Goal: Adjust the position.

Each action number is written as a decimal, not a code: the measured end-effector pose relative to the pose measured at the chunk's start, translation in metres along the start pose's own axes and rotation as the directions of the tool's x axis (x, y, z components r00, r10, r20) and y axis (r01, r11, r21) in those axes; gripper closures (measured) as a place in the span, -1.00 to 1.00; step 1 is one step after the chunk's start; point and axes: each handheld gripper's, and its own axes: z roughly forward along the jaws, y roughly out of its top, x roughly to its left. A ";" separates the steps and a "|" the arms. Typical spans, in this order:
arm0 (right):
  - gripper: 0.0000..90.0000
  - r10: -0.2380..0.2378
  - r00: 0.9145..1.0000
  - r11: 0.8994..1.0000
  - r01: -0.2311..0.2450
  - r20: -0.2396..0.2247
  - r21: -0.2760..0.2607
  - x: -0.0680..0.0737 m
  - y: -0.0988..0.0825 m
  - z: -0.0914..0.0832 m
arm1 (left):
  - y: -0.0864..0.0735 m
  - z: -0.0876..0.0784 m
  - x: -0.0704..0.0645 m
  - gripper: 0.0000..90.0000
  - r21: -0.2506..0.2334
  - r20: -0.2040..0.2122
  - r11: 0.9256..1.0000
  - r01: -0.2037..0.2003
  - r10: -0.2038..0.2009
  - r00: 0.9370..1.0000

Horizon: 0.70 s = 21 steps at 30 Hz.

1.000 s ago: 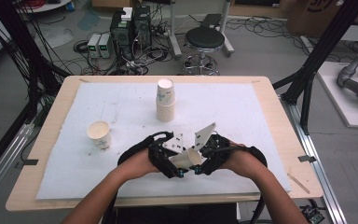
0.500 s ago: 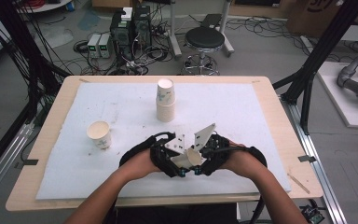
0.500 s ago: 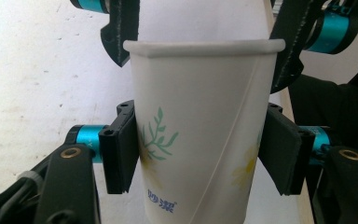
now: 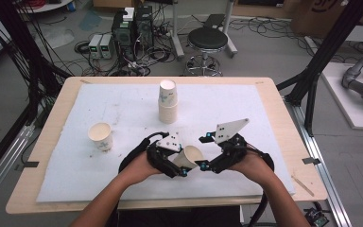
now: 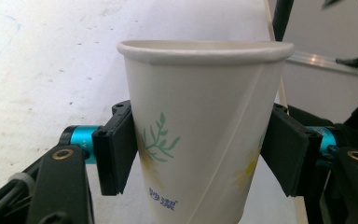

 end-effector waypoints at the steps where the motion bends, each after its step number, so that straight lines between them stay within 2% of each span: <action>1: -0.50 0.021 1.000 0.999 -0.020 0.022 -0.038 -0.001 -0.004 -0.005 | -0.004 -0.002 0.002 -0.30 -0.026 -0.011 1.000 0.014 -0.014 1.000; 2: -0.50 0.021 1.000 0.999 -0.020 0.022 -0.038 -0.001 -0.004 -0.005 | -0.004 -0.002 0.002 -0.30 -0.026 -0.011 1.000 0.014 -0.014 1.000; 3: -0.50 0.045 0.998 0.996 -0.040 0.054 -0.080 -0.001 -0.010 -0.011 | -0.008 -0.005 0.003 -0.30 -0.052 -0.022 0.998 0.029 -0.030 0.999; 5: -0.50 0.066 0.995 0.992 -0.058 0.071 -0.108 -0.002 -0.015 -0.015 | -0.011 -0.007 0.004 -0.30 -0.088 -0.033 0.995 0.038 -0.041 0.999; 9: -0.51 0.117 0.986 0.985 -0.100 0.118 -0.140 -0.003 -0.031 -0.020 | -0.018 -0.012 0.005 -0.31 -0.153 -0.053 0.987 0.057 -0.066 0.996; 10: -0.51 0.117 0.986 0.985 -0.100 0.118 -0.140 -0.003 -0.031 -0.020 | -0.018 -0.012 0.005 -0.31 -0.153 -0.053 0.987 0.057 -0.066 0.996; 11: -0.51 0.142 0.980 0.980 -0.119 0.141 -0.160 -0.003 -0.040 -0.021 | -0.021 -0.014 0.006 -0.31 -0.186 -0.070 0.981 0.059 -0.073 0.995; 14: -0.51 0.164 0.970 0.975 -0.132 0.179 -0.176 -0.003 -0.050 -0.023 | -0.025 -0.018 0.008 -0.31 -0.236 -0.095 0.970 0.064 -0.089 0.991; 16: -0.51 0.182 0.958 0.970 -0.137 0.222 -0.201 -0.003 -0.059 -0.025 | -0.028 -0.022 0.009 -0.31 -0.282 -0.113 0.957 0.069 -0.104 0.988; 17: -0.51 0.182 0.958 0.970 -0.137 0.222 -0.201 -0.003 -0.059 -0.025 | -0.028 -0.022 0.009 -0.31 -0.282 -0.113 0.957 0.069 -0.104 0.988; 18: -0.51 0.204 0.951 0.964 -0.153 0.232 -0.219 -0.003 -0.063 -0.027 | -0.030 -0.024 0.009 -0.31 -0.316 -0.116 0.946 0.077 -0.119 0.986; 19: -0.51 0.242 0.937 0.949 -0.175 0.251 -0.263 -0.003 -0.072 -0.031 | -0.032 -0.027 0.010 -0.31 -0.352 -0.133 0.933 0.079 -0.133 0.982; 21: -0.51 0.265 0.929 0.942 -0.191 0.260 -0.277 -0.003 -0.077 -0.034 | -0.034 -0.030 0.011 -0.31 -0.386 -0.140 0.919 0.081 -0.145 0.980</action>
